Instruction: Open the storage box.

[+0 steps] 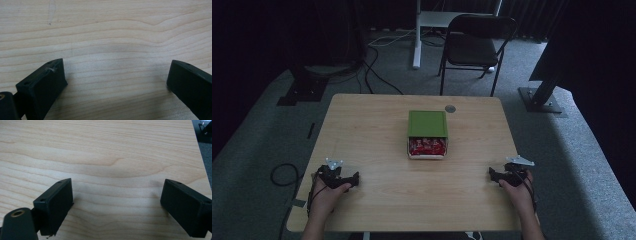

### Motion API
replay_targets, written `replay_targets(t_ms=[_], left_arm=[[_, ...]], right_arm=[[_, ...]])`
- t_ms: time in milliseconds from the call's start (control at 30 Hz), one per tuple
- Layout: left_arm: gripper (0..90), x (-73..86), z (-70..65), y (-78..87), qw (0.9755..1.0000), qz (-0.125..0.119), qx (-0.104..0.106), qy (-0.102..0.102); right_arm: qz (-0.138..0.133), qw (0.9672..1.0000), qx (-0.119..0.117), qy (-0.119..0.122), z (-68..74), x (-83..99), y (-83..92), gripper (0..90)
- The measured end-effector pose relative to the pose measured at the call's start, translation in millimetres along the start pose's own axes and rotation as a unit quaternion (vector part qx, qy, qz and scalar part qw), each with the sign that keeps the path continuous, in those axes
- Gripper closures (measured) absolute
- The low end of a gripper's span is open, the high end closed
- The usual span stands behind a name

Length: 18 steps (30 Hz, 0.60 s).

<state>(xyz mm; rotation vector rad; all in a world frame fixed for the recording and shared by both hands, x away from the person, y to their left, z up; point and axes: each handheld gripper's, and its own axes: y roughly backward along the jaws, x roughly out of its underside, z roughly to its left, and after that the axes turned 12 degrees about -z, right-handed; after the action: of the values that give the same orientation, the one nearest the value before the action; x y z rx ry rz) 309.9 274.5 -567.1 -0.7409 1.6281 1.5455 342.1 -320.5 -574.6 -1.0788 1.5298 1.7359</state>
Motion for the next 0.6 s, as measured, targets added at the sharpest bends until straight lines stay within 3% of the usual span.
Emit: replay_targets(t_ms=[467,600], left_arm=[[2.6,0.2,-1.4,0.7,1.0,0.001,-0.006,0.004],[2.9,0.1,-2.6,0.8,1.0,0.0,0.0,-0.004]], right_arm=[[0.0,1.0,0.0,0.0,-0.1,-0.2,-0.3,10.5],[0.0,1.0,0.001,0.0,-0.1,-0.1,-0.1,10.5]])
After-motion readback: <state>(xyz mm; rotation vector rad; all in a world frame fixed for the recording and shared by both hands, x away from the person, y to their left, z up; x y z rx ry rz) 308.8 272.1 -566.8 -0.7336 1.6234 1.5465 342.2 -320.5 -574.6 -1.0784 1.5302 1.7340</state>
